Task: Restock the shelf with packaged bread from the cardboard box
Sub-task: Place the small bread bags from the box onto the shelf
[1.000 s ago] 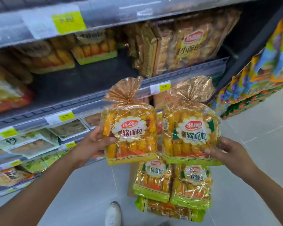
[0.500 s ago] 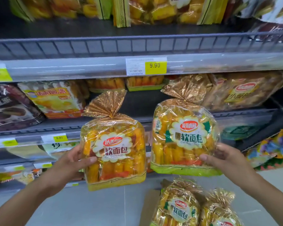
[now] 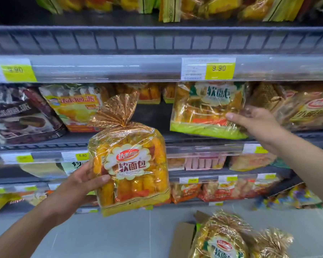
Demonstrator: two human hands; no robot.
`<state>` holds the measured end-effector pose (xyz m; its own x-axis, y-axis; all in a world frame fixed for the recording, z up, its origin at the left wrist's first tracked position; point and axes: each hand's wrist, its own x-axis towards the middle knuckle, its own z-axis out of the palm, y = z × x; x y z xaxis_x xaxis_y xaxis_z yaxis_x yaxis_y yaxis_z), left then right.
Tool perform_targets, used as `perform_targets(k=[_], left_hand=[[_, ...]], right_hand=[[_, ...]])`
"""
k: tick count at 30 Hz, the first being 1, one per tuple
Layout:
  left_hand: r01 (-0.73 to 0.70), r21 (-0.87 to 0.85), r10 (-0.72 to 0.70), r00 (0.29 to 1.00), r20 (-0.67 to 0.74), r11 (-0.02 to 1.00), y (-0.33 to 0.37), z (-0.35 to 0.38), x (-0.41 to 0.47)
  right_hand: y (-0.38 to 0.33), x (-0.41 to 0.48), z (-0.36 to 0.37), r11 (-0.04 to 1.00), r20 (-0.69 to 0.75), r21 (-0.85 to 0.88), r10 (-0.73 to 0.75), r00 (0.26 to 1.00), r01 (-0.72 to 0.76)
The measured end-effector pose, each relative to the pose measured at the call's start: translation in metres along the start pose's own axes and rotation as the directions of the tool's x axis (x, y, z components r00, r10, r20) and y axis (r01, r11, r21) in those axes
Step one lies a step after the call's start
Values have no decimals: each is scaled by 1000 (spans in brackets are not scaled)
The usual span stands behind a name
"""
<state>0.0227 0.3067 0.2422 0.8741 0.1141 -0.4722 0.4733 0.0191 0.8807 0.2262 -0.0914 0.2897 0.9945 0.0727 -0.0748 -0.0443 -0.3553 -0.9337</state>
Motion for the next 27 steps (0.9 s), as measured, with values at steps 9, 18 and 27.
perform_targets(k=[9, 18, 27], left_hand=[[-33, 49, 34, 999, -20, 998, 2, -16, 16], [-41, 105, 44, 999, -27, 994, 14, -24, 26], [-39, 63, 39, 999, -4, 997, 10, -29, 30]], right_hand=[[15, 72, 43, 989, -116, -144, -44, 992, 27], [30, 92, 66, 961, -257, -275, -59, 965, -15], [15, 76, 98, 733, -267, -680, -211, 940, -29]])
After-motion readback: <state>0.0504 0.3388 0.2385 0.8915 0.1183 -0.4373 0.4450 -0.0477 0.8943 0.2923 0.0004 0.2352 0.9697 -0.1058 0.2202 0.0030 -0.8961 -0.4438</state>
